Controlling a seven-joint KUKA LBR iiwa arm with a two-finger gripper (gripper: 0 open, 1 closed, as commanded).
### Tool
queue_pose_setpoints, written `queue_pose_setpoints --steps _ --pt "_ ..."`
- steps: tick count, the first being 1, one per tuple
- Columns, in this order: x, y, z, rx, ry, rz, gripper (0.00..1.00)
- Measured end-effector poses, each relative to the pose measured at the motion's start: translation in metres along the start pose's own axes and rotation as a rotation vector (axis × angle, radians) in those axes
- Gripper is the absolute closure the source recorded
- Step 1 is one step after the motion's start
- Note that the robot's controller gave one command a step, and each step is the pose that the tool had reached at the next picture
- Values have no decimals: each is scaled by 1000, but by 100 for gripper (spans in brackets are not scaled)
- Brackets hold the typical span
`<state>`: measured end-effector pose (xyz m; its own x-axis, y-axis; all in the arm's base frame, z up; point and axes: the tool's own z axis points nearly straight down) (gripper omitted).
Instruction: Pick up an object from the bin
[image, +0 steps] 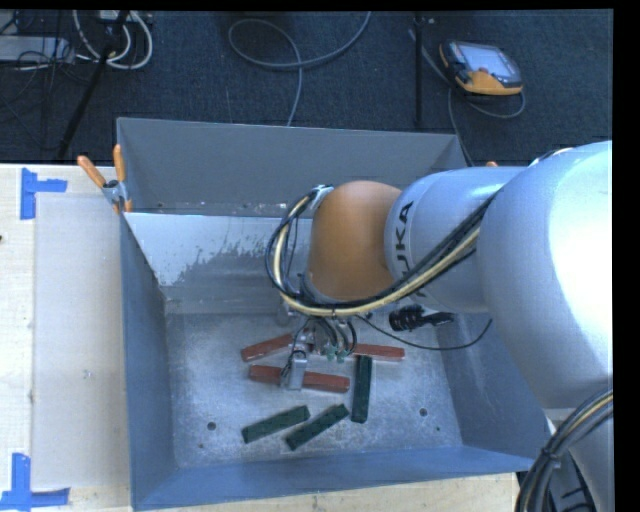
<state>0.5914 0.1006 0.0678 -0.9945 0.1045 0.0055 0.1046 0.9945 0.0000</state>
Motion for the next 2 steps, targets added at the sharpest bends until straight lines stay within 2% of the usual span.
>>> queue_pose_setpoints --steps 1,2 --pt "-1 0 -1 -1 -6 3 0" --pt "-2 1 -4 -2 -4 3 100"
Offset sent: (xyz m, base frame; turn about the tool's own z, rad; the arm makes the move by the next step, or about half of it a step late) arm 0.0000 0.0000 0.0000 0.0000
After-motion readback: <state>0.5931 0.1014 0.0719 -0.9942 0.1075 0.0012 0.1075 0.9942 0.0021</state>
